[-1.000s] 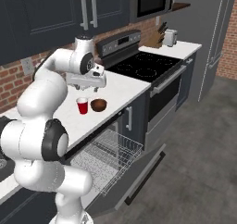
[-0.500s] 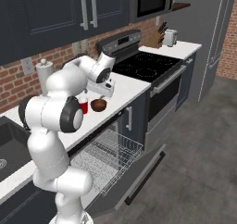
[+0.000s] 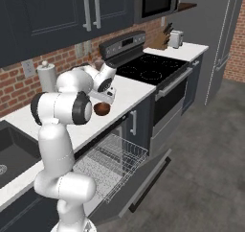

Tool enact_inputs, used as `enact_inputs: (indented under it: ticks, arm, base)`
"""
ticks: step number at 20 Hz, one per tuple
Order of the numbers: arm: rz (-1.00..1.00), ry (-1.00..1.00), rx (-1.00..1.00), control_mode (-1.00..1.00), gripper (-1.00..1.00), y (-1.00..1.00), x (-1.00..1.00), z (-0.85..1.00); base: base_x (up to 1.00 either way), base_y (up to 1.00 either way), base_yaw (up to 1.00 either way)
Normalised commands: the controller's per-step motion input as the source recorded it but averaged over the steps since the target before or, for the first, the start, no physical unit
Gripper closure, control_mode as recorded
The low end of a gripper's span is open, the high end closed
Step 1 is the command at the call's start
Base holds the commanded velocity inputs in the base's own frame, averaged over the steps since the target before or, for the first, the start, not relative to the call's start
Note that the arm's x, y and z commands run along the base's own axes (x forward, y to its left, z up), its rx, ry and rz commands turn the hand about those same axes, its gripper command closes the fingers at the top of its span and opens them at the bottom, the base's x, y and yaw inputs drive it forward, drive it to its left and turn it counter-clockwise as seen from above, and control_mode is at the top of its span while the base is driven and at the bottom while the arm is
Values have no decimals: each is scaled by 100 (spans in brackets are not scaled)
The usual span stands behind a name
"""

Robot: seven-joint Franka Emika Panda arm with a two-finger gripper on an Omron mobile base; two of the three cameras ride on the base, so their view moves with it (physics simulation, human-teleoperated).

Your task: Pick up the cup and bowl from the counter, place them in the dishwasher, and close the dishwasher door.

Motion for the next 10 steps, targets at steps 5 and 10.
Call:
enact_inputs:
  ticks: [5,10]
  arm:
    - [0,3,-2,-100,-100,41,36,-21]
    - [-1,4,0,-100,-100,27,40,-23]
  base:
    - [0,0,0]
    - [0,0,0]
